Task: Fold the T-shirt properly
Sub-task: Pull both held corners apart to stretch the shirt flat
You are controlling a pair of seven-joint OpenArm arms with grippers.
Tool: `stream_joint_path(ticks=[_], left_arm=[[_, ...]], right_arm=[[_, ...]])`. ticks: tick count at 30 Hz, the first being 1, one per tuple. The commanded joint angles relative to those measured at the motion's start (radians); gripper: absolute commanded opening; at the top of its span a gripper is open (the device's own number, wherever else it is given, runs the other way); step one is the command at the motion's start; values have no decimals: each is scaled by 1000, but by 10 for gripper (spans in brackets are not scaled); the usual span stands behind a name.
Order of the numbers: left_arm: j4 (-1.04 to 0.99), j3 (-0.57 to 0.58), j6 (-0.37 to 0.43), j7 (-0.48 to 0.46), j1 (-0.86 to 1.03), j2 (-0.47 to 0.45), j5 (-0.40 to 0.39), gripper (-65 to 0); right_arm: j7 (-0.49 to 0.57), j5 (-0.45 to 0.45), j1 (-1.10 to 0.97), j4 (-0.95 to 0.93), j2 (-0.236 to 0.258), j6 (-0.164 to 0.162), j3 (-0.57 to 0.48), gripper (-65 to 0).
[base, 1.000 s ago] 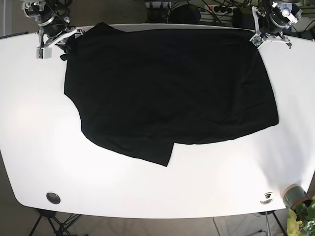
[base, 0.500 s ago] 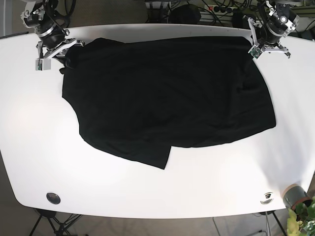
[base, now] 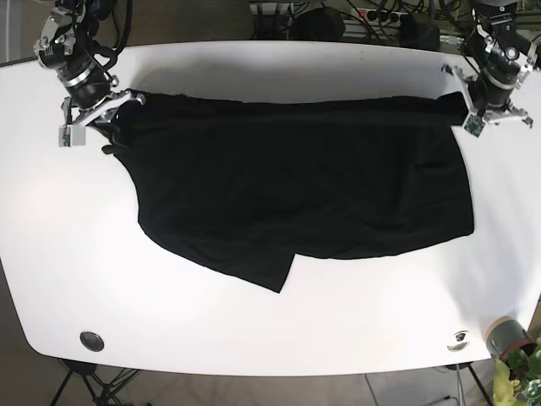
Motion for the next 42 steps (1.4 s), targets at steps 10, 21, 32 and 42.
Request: stream_joint_path(ticks=[10, 21, 32, 42], left_arm=[[12, 63, 12, -2, -305, 83, 15, -650], [8, 213, 12, -2, -506, 66, 16, -650], [-38, 385, 12, -2, -660, -111, 16, -650], [-43, 420, 12, 0, -568, -168, 10, -650]], right_arm=[[-127, -87, 257, 15, 14, 4, -6, -628], [-168, -234, 482, -2, 53, 4, -55, -628], [-168, -308, 616, -8, 96, 6, -71, -628], [-193, -300, 564, 10, 97, 9, -61, -628]])
